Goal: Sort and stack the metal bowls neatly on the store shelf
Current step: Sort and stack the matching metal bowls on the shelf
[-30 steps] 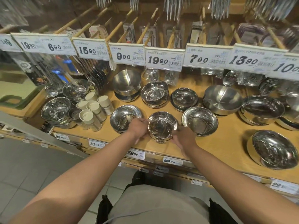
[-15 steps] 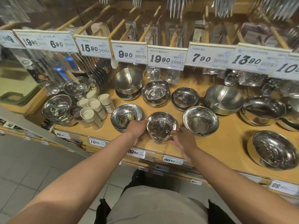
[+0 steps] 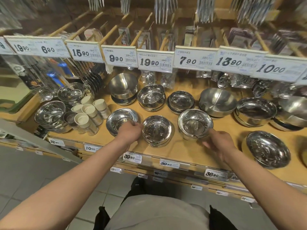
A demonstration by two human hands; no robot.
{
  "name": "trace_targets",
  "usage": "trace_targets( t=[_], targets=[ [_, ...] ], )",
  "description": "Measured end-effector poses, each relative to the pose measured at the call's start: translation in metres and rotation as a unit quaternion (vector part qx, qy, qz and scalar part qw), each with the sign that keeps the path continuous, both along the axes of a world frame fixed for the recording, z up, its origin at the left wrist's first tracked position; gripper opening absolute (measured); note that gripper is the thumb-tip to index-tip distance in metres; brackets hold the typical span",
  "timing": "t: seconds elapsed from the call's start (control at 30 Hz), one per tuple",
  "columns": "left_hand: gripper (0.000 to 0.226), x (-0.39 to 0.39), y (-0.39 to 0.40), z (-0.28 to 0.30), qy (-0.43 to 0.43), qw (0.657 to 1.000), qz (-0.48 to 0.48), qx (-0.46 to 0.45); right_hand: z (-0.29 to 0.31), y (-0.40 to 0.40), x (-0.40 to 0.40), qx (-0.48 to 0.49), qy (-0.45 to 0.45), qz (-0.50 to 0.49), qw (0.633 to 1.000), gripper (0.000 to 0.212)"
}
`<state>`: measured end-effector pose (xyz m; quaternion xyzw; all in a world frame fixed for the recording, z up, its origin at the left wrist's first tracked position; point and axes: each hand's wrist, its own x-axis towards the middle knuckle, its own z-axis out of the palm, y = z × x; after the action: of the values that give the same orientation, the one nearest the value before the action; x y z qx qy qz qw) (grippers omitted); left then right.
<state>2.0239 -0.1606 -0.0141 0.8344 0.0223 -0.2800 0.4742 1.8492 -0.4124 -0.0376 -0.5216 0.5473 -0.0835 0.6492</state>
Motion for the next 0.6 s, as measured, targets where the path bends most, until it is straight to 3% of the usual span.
trace_targets(
  t=[0.17,0.37,0.53,0.6],
  targets=[
    [0.020,-0.016,0.003,0.004,-0.022,1.000,-0.009,-0.005,0.000,-0.002,0.009,-0.041,0.015,0.050,0.998,0.013],
    [0.013,-0.028,0.015,0.015,-0.037,0.999,0.020,-0.019,0.009,-0.002,0.004,-0.097,0.021,0.037,0.994,0.006],
    [0.012,-0.038,0.022,0.020,-0.049,0.997,0.043,-0.040,0.024,-0.005,0.004,-0.086,-0.036,0.022,0.995,0.010],
    [0.016,-0.039,0.021,0.027,-0.034,0.996,0.048,-0.073,0.031,0.000,0.011,-0.076,-0.069,0.034,0.994,0.024]
  ],
)
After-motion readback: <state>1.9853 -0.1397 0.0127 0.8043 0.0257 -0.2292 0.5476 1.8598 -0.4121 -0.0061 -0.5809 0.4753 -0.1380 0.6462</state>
